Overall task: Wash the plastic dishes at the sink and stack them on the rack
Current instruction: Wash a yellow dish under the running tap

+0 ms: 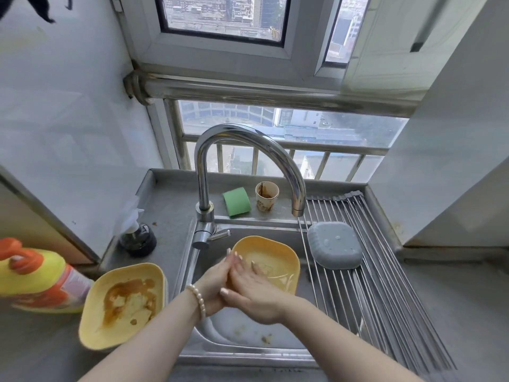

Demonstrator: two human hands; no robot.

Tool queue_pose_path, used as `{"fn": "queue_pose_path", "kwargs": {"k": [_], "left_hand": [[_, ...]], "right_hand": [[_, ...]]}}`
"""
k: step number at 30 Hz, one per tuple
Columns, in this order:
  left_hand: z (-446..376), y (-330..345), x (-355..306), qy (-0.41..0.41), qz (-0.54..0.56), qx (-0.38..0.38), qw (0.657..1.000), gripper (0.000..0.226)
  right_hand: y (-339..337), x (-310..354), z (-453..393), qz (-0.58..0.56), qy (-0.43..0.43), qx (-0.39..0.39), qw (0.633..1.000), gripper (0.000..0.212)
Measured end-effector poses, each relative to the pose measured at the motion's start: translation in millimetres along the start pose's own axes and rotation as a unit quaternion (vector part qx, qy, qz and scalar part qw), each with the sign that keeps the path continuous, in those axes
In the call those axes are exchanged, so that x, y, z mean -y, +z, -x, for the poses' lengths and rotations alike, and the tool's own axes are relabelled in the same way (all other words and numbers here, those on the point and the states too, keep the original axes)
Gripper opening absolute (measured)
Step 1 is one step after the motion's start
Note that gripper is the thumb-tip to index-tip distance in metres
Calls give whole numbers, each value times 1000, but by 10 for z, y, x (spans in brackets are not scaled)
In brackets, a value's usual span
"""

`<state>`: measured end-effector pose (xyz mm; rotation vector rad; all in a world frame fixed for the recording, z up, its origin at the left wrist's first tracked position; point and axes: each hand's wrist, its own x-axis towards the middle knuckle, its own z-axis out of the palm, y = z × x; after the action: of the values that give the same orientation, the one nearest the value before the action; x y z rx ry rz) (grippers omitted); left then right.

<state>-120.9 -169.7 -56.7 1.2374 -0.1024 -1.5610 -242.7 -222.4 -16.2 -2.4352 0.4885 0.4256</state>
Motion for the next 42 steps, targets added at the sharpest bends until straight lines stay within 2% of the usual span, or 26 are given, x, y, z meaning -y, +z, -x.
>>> {"fn": "queue_pose_path", "kwargs": {"k": [2, 4, 6, 9, 12, 14, 18, 21, 26, 29, 31, 33, 35, 38, 40, 42], "left_hand": [[21, -92, -35, 21, -9, -28, 999, 49], [74, -135, -29, 31, -72, -62, 995, 37], [111, -172, 1, 37, -142, -107, 983, 33], [131, -205, 9, 31, -234, -136, 962, 26], [130, -153, -2, 9, -281, -132, 950, 26], [119, -125, 12, -6, -301, -127, 945, 34], [63, -163, 20, -30, -302, -123, 945, 42], [37, -156, 12, -35, -278, -128, 951, 43], [-29, -173, 58, -46, -223, -143, 963, 30], [-104, -126, 120, -32, -187, -141, 972, 24], [-152, -73, 153, -16, -142, -133, 981, 20], [-192, 11, 163, -1, -109, -124, 986, 21], [-224, 99, 160, 19, -90, -133, 987, 23], [-278, 195, 158, 40, -67, -159, 984, 21], [-318, 256, 183, 63, -85, -180, 978, 21], [-356, 350, 254, 80, -111, -176, 975, 19]], "right_hand": [[16, 34, 85, -47, -30, 83, 995, 65], [-49, -56, 160, -88, 18, 171, 981, 59], [-177, -181, 199, -98, 74, 202, 972, 55], [-342, -305, 155, 22, 88, 119, 989, 40], [-478, -345, -54, 9, 97, -32, 995, 26], [-579, -313, -259, 25, 108, -97, 989, 16], [-613, -217, -650, 118, 106, -106, 982, 45], [-584, -170, -842, 155, 95, -97, 978, 45], [-530, -27, -907, 207, 95, -70, 971, 58], [-418, 52, -854, 182, 83, -57, 978, 44], [-350, 54, -777, 104, 88, -54, 989, 35], [-294, -14, -645, 22, 94, -95, 991, 26], [-181, -131, -436, -7, 101, -165, 981, 18], [81, -325, -42, 2, 109, -193, 975, 43], [208, -413, 155, 71, 136, -145, 978, 85], [184, -508, 199, 126, 204, -89, 967, 122]]}}
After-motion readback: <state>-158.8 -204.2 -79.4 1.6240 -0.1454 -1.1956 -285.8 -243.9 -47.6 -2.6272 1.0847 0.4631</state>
